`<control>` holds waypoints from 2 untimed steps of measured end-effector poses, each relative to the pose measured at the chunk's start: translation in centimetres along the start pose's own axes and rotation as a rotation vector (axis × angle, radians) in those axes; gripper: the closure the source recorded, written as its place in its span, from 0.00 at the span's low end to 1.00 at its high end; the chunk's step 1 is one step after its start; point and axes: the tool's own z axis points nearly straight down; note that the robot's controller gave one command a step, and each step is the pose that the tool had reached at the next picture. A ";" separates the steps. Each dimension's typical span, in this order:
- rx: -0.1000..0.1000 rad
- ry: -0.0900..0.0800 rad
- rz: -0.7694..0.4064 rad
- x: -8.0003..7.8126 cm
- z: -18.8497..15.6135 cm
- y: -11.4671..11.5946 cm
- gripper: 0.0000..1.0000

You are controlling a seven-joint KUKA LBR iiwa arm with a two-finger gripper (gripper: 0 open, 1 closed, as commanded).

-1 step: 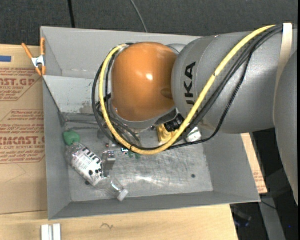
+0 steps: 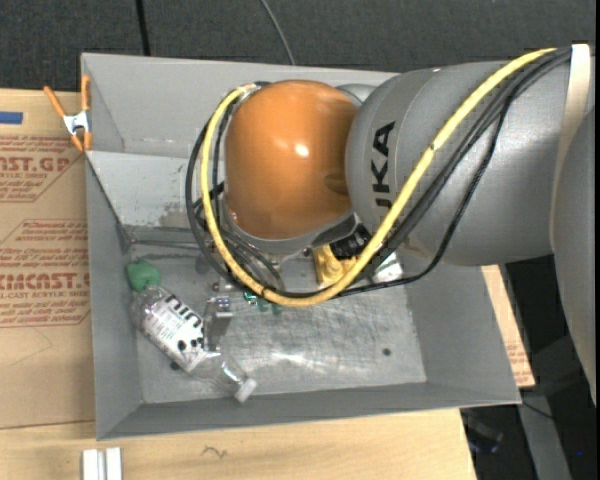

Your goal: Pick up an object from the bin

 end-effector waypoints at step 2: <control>-0.001 -0.005 -0.091 -1.6 10.4 1.2 0.00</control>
Offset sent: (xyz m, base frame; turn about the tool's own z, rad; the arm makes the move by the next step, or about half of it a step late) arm 0.0432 0.0185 -0.1724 -0.1644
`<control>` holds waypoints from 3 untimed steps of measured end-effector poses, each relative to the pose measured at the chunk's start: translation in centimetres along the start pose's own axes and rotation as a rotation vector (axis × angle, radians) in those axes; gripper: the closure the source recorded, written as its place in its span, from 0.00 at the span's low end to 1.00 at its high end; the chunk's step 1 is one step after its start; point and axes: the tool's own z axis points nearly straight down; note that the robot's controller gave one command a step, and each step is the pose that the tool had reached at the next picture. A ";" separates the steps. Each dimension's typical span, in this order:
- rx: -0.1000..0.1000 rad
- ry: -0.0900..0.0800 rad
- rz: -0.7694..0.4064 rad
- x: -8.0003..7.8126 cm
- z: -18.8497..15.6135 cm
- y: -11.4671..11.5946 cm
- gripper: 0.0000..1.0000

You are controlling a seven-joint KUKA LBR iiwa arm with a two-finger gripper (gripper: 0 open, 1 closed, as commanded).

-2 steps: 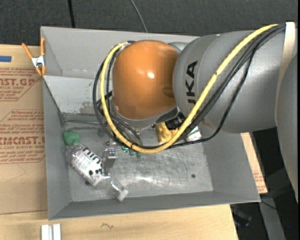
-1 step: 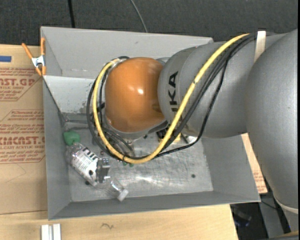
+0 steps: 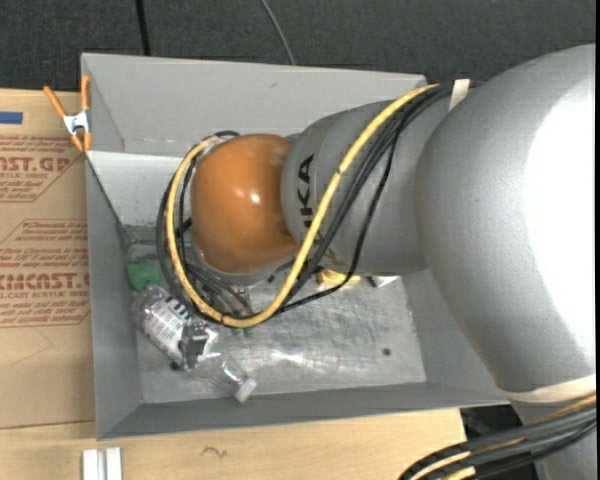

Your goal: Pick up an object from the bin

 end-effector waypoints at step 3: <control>0.004 0.014 0.021 1.8 -1.4 -5.2 1.00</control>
Offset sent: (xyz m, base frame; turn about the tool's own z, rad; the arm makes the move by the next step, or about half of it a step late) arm 0.0000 0.0000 0.0000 0.0000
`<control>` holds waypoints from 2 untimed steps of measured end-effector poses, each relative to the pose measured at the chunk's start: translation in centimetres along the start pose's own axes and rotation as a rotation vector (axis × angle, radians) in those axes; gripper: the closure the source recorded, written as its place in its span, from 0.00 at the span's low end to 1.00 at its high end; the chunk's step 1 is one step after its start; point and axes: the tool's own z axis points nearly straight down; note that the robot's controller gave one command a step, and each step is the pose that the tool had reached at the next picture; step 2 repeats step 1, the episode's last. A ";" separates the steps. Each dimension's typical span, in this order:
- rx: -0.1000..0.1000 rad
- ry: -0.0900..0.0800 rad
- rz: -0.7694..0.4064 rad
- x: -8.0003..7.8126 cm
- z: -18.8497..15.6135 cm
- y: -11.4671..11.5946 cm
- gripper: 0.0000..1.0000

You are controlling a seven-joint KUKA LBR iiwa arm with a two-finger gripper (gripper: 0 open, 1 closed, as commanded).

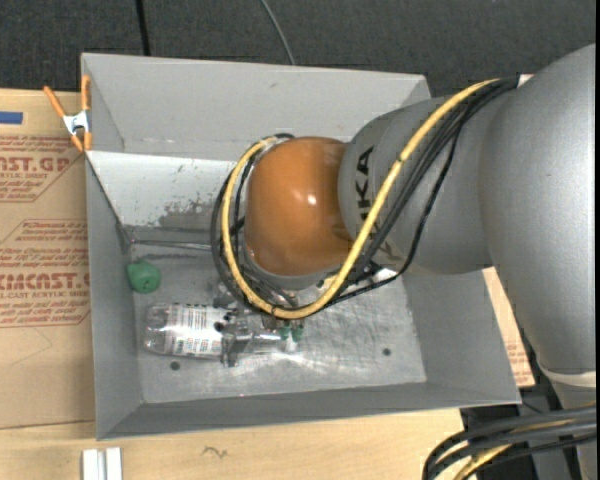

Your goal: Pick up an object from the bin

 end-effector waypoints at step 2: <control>-0.001 -0.006 -0.010 -0.7 -7.0 0.0 1.00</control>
Offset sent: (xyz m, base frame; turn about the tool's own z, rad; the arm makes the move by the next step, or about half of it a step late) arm -0.0093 0.0114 0.1318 -0.0134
